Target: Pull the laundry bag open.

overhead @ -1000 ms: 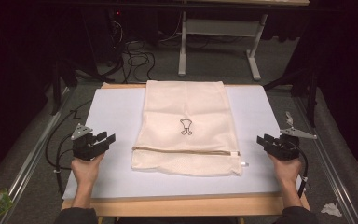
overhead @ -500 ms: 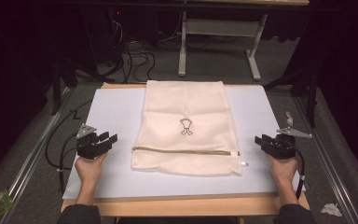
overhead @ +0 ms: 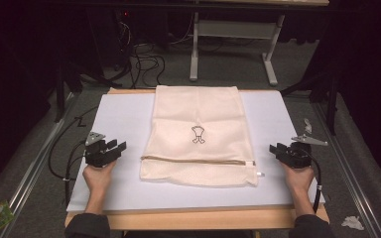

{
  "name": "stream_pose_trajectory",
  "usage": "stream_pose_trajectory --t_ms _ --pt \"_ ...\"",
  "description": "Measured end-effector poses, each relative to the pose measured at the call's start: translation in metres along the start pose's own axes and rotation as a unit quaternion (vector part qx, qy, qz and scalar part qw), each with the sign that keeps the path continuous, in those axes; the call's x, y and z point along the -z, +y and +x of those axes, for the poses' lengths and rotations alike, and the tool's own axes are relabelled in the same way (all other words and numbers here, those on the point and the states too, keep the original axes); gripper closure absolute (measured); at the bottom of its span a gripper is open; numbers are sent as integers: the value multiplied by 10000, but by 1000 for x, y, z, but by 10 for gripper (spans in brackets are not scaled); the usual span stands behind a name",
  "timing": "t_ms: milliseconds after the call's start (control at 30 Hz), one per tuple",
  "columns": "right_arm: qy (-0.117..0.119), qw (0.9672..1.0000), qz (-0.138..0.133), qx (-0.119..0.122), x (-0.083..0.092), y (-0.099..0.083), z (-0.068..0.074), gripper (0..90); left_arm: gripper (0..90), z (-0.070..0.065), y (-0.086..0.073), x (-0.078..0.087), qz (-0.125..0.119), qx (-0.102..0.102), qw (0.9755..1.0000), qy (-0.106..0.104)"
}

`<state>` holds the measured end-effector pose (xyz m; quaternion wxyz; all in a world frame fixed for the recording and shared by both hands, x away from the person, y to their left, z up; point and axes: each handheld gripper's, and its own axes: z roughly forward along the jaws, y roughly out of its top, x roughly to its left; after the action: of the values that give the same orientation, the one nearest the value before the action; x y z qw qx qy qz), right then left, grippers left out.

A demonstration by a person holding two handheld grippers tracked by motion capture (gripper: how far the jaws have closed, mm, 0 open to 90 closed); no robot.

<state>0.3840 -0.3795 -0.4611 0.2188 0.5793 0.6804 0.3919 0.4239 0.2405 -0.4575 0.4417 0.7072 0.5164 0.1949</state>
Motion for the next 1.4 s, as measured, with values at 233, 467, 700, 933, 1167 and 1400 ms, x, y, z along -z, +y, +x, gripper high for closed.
stream_pose_trajectory --t_ms 233,467,700,933,1167,1400 --pt "-48 10000 1 60 -4 0 0 612 549 2 -3 -5 29 -10 10000 84" --pt "-84 10000 12 24 -8 -2 0 612 547 2 -5 -11 62 -48 9999 153" --pt "-152 9998 56 121 -11 -3 1 609 546 1 -7 -18 106 -97 9997 195" --pt "-175 9998 5 108 -12 -5 1 604 545 0 -9 -23 95 -97 9997 201" --pt "-199 9997 -113 110 -13 -8 2 601 545 -2 -12 -28 51 -146 9996 234" --pt "-225 9995 -172 136 -13 -10 1 579 539 -4 -14 -29 34 -222 9995 243"
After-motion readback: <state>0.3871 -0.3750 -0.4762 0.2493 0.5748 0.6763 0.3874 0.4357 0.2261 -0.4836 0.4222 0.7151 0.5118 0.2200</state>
